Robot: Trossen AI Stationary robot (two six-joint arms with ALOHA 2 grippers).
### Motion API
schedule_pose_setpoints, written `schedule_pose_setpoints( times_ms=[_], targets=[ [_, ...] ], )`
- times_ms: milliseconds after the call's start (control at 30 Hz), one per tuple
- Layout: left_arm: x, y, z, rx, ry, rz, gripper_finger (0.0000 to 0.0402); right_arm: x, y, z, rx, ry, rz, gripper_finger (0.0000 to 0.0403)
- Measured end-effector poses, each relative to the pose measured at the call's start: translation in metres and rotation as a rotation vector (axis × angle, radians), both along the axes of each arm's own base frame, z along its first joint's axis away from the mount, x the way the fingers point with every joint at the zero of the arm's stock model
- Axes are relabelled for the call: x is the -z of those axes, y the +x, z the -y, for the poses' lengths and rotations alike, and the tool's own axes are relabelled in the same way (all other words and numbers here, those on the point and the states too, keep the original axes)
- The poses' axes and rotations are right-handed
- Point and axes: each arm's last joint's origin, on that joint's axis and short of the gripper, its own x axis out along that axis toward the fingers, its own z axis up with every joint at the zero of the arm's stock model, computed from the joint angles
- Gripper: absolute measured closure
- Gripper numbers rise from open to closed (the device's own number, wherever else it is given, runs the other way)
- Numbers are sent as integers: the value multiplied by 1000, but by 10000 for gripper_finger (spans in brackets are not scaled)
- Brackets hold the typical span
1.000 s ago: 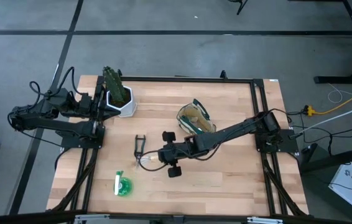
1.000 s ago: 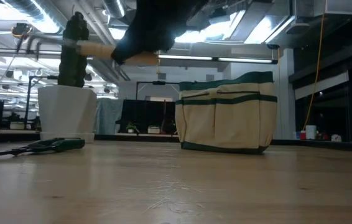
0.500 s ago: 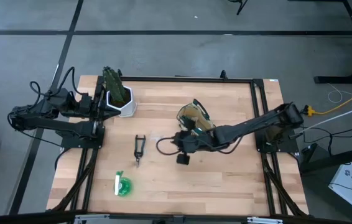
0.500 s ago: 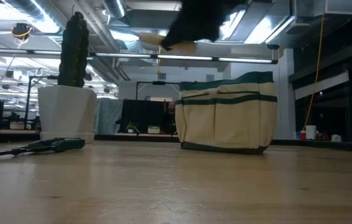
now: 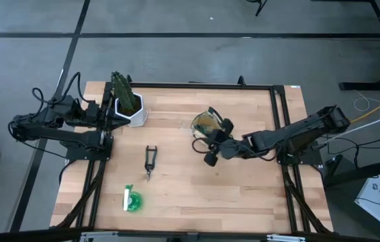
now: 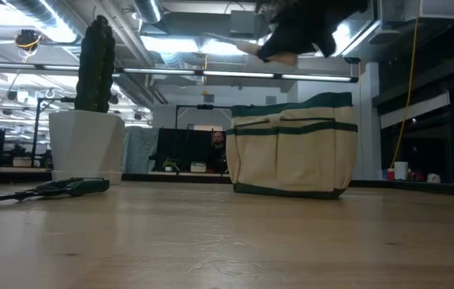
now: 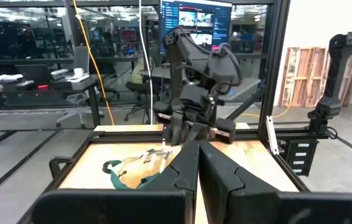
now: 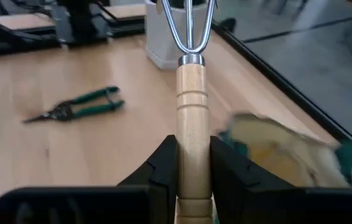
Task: Pick & Place Garden tools in Gardening bag
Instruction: Put the brown hand rake into the gardening bag
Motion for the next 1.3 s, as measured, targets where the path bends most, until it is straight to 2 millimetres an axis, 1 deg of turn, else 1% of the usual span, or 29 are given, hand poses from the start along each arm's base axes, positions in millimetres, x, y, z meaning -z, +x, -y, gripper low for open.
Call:
schedule_pose_setpoints(
  times_ms=[100,167,300,367,567,733,1067,1300],
  targets=[
    [0,0,0,0,0,0,395,0,-14,2,28,17,39,334],
    [0,0,0,0,0,1,395,3,-24,5,42,35,44,334],
    [0,0,0,0,0,1,395,11,-36,10,67,69,81,334],
    [0,0,0,0,0,0,396,12,-36,10,67,81,115,334],
    [0,0,0,0,0,1,396,15,-37,13,93,111,147,334],
    [0,0,0,0,0,0,396,19,-36,23,135,165,154,334],
    [0,0,0,0,0,0,395,31,-29,43,191,241,121,334],
    [0,0,0,0,0,1,396,38,-25,51,194,291,89,334]
  ],
)
